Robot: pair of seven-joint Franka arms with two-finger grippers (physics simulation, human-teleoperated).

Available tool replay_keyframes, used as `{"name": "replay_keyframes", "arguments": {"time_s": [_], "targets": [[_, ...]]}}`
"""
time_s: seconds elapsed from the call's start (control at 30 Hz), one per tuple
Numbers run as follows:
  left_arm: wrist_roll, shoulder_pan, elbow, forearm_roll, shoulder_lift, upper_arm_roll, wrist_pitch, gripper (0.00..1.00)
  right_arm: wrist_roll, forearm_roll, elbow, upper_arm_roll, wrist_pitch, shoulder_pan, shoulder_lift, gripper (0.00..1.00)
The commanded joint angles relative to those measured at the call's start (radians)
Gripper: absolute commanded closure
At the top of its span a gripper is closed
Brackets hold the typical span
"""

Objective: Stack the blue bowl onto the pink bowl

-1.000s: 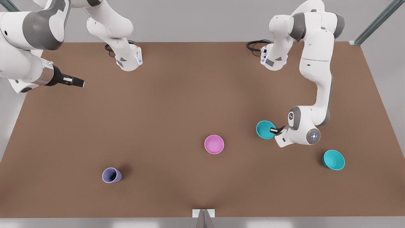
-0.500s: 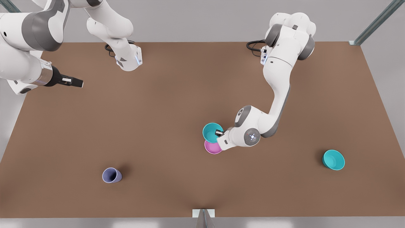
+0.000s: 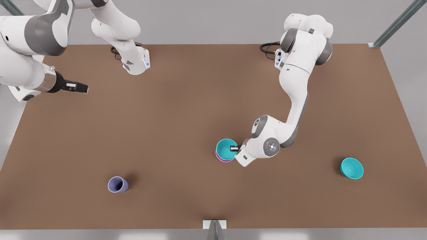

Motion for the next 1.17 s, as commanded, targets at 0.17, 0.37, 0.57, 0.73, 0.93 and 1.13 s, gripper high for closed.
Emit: {"name": "replay_keyframes", "arguments": {"time_s": [0.17,0.37,0.57,0.73,0.93,1.13], "targets": [[-0.154,0.0,-0.009,0.001,0.019,0.0,0.018,0.79,-0.029,0.0,0.0,0.0,-0.001,0.0,0.001,0.0],[-0.157,0.0,-0.013,0.001,0.019,0.0,0.007,0.79,-0.029,0.0,0.0,0.0,-0.001,0.0,0.002,0.0],[-0.151,0.0,-0.015,0.0,0.025,-0.005,0.004,0.77,-0.029,0.0,-0.001,0.0,-0.001,0.0,0.002,0.0],[-0.148,0.008,-0.012,0.015,-0.012,0.024,-0.07,0.0,-0.029,0.0,-0.001,0.0,-0.001,0.0,0.002,0.0],[0.314,0.011,-0.001,0.247,-0.487,0.314,-0.677,0.0,-0.031,0.0,-0.001,0.0,-0.002,-0.002,0.002,0.0],[0.305,0.066,-0.176,0.268,-0.661,0.227,-0.615,0.0,-0.032,0.0,-0.003,0.0,0.001,-0.002,0.001,0.0]]}}
